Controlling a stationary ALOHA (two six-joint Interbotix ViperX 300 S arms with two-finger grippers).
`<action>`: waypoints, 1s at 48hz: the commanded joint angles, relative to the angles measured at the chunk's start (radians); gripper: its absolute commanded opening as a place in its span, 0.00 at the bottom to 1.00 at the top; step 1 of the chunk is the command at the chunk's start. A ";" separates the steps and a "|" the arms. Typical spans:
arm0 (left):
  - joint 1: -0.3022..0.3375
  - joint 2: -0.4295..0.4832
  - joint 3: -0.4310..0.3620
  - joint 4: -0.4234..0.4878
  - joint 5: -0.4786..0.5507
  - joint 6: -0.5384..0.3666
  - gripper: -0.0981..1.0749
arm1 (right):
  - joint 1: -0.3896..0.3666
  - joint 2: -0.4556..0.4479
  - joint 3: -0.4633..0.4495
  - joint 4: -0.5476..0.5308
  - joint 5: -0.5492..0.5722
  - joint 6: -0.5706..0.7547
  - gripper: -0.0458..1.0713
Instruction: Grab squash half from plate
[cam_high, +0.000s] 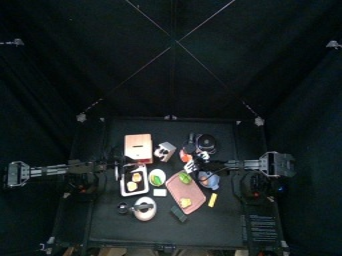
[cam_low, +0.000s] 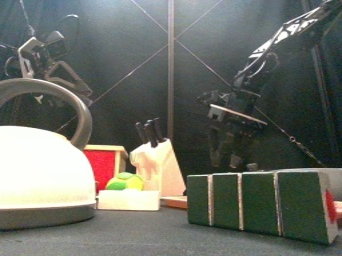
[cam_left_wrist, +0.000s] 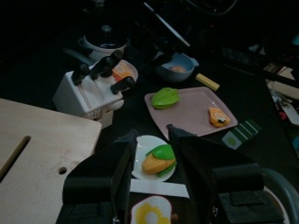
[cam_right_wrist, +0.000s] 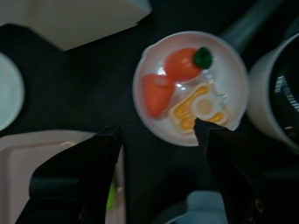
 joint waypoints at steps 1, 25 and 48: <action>0.003 0.000 -0.015 -0.002 -0.006 0.002 0.73 | 0.044 -0.038 -0.011 0.064 -0.041 -0.006 0.90; 0.005 0.000 -0.015 -0.002 -0.006 0.002 0.73 | 0.302 -0.035 0.015 0.179 -0.046 -0.011 0.90; 0.009 0.000 -0.015 -0.002 -0.008 0.000 0.73 | 0.446 0.005 -0.011 0.193 -0.060 -0.058 0.89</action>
